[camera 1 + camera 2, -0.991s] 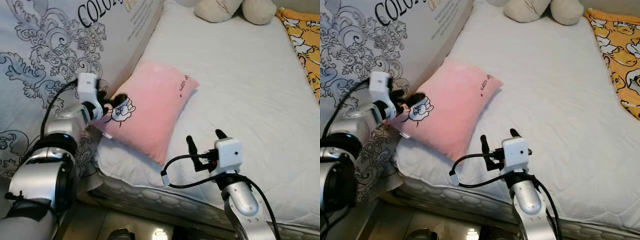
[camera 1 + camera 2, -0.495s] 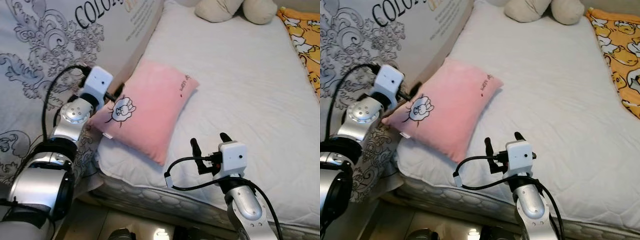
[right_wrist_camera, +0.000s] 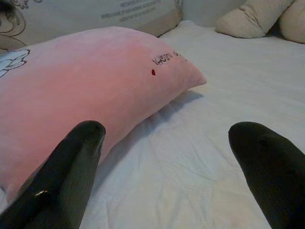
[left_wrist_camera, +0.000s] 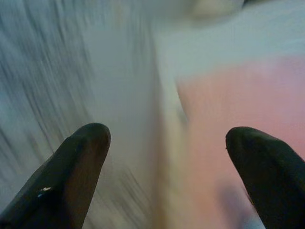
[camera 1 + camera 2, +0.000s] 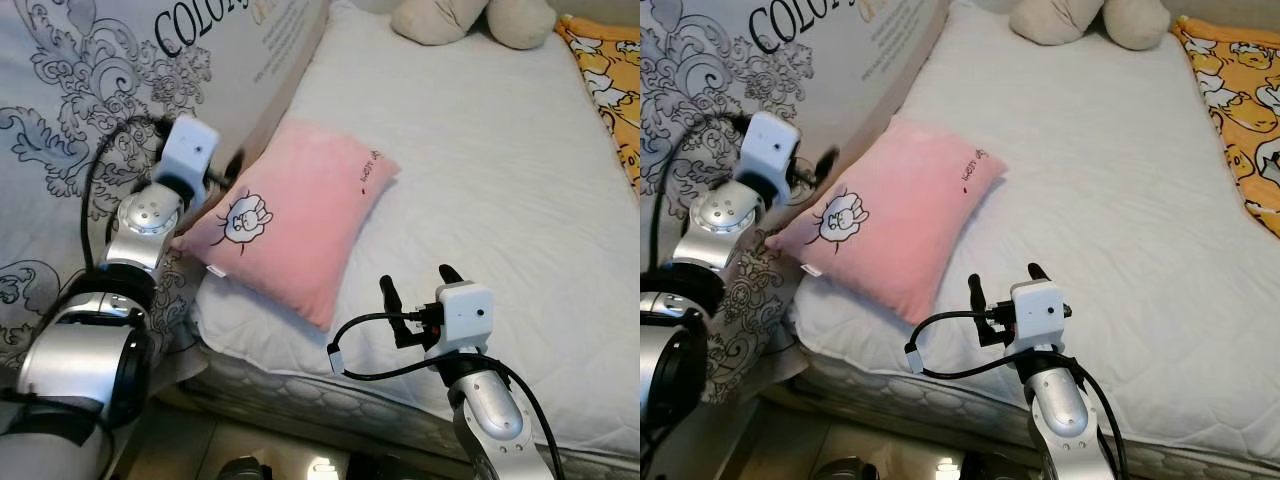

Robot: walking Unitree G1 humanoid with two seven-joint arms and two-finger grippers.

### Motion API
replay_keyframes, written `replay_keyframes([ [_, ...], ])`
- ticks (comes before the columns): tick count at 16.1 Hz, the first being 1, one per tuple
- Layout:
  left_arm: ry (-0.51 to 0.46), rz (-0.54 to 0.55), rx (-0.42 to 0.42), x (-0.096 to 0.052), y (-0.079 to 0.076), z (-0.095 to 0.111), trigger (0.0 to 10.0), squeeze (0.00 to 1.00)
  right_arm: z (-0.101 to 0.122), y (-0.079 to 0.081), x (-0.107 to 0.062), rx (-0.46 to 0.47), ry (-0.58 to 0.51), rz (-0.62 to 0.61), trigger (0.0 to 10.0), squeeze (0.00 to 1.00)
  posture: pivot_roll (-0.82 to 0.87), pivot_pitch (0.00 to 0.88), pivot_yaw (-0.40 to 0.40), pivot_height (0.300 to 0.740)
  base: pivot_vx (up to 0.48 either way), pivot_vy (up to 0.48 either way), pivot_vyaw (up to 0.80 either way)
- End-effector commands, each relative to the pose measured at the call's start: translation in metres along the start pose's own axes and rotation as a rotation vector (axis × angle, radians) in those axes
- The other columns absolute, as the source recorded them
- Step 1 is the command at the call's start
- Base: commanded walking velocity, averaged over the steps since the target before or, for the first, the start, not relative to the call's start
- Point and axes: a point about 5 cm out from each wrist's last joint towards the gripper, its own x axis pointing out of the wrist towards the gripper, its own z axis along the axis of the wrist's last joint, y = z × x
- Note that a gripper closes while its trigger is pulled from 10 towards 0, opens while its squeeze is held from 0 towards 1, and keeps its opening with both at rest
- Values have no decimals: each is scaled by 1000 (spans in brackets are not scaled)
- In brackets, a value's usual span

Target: Clean up the room

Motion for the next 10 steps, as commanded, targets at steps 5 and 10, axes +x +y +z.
replay_keyframes([
  [5, 217, -80, -483, -3, -16, -32, 10000, 0, 2, -3, -2, 6, 4, -18, 10000, 0, -58, 113, 27, 740, 0, 0, 0],
  [10, 247, -138, -631, -2, -27, -33, 10000, 0, 4, -3, 1, 43, 4, -19, 10000, 0, -58, 108, 26, 740, 0, 0, 0],
])
